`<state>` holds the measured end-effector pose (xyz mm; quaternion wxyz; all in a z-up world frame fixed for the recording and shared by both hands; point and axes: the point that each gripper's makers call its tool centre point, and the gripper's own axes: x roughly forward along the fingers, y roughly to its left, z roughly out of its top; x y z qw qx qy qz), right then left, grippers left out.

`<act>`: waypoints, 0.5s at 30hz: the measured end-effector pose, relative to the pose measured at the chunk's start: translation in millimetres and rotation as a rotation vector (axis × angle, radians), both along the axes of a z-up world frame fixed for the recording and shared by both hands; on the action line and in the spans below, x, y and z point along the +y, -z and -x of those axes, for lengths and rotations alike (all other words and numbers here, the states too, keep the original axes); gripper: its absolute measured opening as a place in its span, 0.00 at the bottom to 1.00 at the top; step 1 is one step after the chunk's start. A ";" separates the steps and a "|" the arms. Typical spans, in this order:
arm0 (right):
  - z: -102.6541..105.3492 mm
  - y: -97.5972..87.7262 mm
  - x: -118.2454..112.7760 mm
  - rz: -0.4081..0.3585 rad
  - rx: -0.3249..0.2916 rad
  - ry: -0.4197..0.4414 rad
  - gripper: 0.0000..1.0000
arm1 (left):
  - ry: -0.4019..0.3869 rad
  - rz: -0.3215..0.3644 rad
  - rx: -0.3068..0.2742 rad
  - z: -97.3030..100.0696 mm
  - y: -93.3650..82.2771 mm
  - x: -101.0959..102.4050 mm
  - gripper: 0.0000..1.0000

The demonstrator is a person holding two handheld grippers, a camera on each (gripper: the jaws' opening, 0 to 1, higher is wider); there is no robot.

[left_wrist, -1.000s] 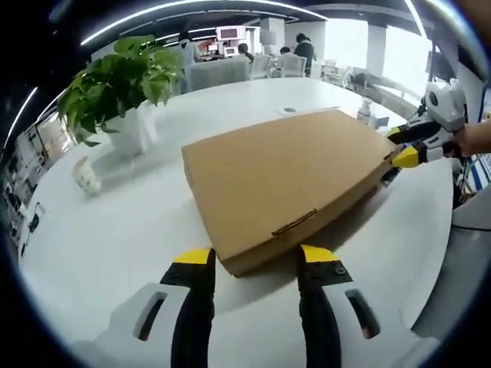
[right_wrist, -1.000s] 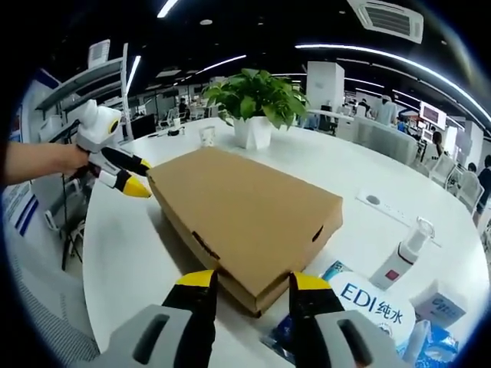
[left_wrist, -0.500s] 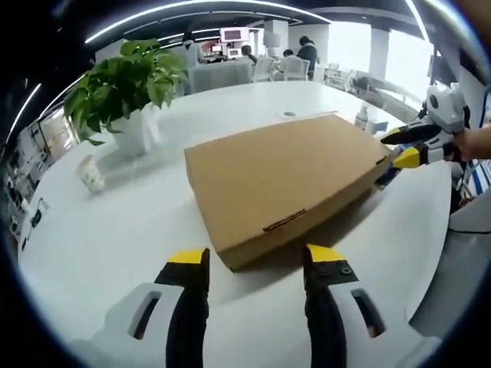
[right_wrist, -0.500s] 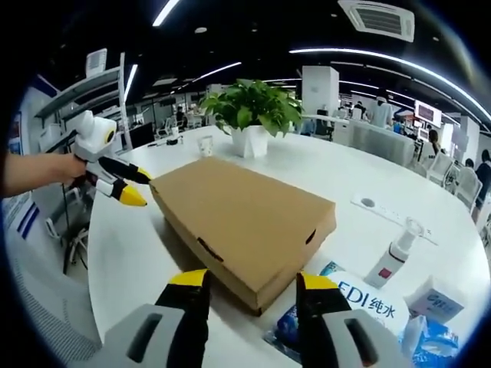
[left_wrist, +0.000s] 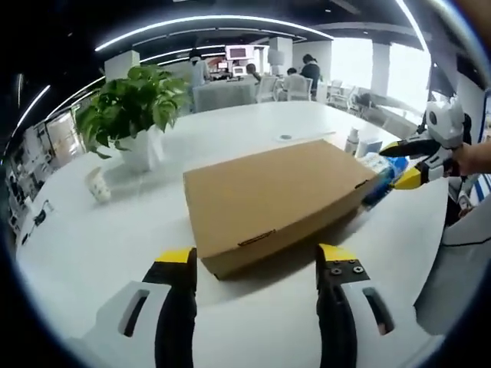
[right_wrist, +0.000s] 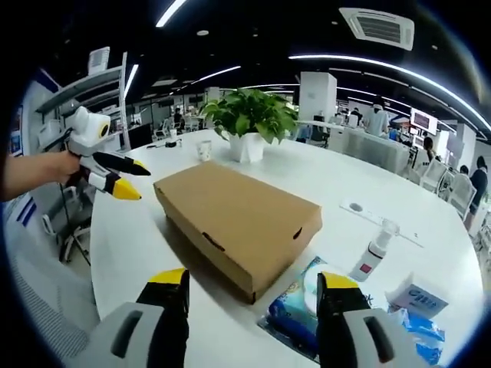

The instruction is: Operate the shoe box by opening the lid, removing the specified soft item, and placing it in the target area until the item is outside and the box remains undamaged.

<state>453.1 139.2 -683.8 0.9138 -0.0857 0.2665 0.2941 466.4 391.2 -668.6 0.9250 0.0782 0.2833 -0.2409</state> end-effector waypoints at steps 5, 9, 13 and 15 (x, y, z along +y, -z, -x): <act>11.2 -1.9 -18.7 0.011 -0.002 0.033 0.74 | 0.013 0.007 -0.021 6.5 -8.2 -9.3 0.69; 20.6 -1.6 -30.7 0.027 -0.006 0.044 0.78 | 0.016 0.017 -0.035 12.1 -12.2 -15.7 0.72; 30.5 -1.2 -44.8 0.036 -0.007 0.058 0.82 | 0.014 0.025 -0.038 19.0 -12.7 -17.7 0.73; 34.2 -2.3 -52.0 0.035 -0.009 0.069 0.83 | 0.016 0.022 -0.046 23.1 -14.1 -18.8 0.74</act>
